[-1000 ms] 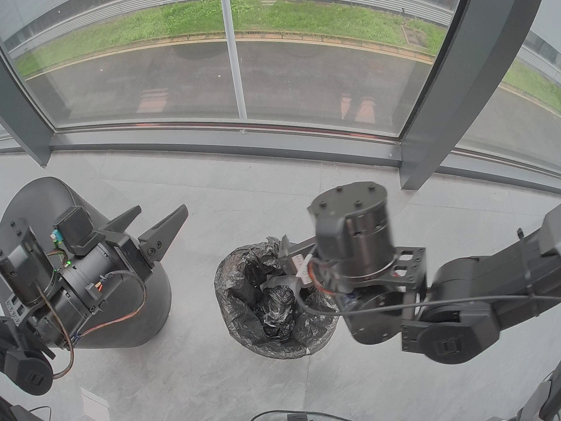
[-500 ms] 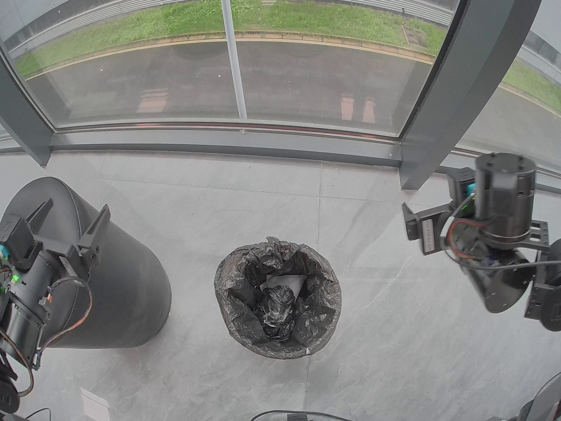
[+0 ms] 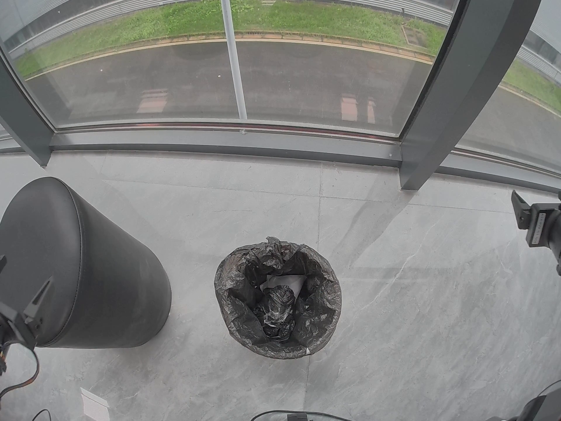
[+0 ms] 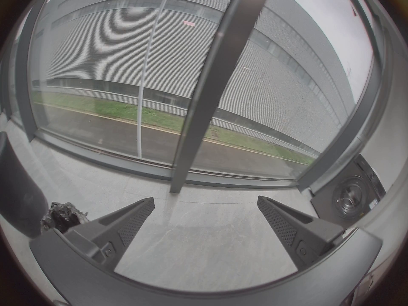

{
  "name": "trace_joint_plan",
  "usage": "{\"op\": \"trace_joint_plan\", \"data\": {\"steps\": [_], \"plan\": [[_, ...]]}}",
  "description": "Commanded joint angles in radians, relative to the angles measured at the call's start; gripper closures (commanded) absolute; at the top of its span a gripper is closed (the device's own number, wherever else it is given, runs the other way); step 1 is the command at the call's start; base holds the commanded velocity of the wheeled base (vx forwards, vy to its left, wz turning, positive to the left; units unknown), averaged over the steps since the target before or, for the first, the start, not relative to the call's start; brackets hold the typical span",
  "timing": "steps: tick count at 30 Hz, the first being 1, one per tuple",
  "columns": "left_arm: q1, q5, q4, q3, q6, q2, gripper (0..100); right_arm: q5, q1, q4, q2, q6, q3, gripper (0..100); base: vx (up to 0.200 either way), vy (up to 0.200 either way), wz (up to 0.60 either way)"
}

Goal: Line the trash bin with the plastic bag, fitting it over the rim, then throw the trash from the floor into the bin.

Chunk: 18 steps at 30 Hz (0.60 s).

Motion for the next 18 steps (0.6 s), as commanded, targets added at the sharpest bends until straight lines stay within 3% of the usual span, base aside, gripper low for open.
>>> {"op": "trace_joint_plan", "data": {"steps": [1, 5, 10, 11, 18], "plan": [[0.107, 0.012, 0.355, -0.058, -0.025, -0.474, 0, -0.001, -0.209, 0.003, -0.300, -0.004, 0.171, 0, 0.000, 0.000, 0.00], [0.133, 0.016, 0.457, -0.040, -0.038, -0.589, 0, 0.002, -0.277, 0.011, -0.391, -0.004, 0.216, 0, 0.000, 0.000, 0.00], [0.133, 0.030, 0.459, -0.021, -0.093, -0.584, 0, 0.010, -0.340, 0.041, -0.507, -0.007, 0.265, 0, 0.000, 0.000, 0.00], [0.133, 0.029, 0.465, -0.010, -0.096, -0.584, 0, 0.023, -0.384, 0.087, -0.616, -0.007, 0.288, 0, 0.000, 0.000, 0.00], [0.133, 0.033, 0.459, 0.026, -0.102, -0.584, 0, 0.151, -0.509, 0.343, -0.894, -0.007, 0.296, 0, 0.000, 0.000, 0.00]]}}
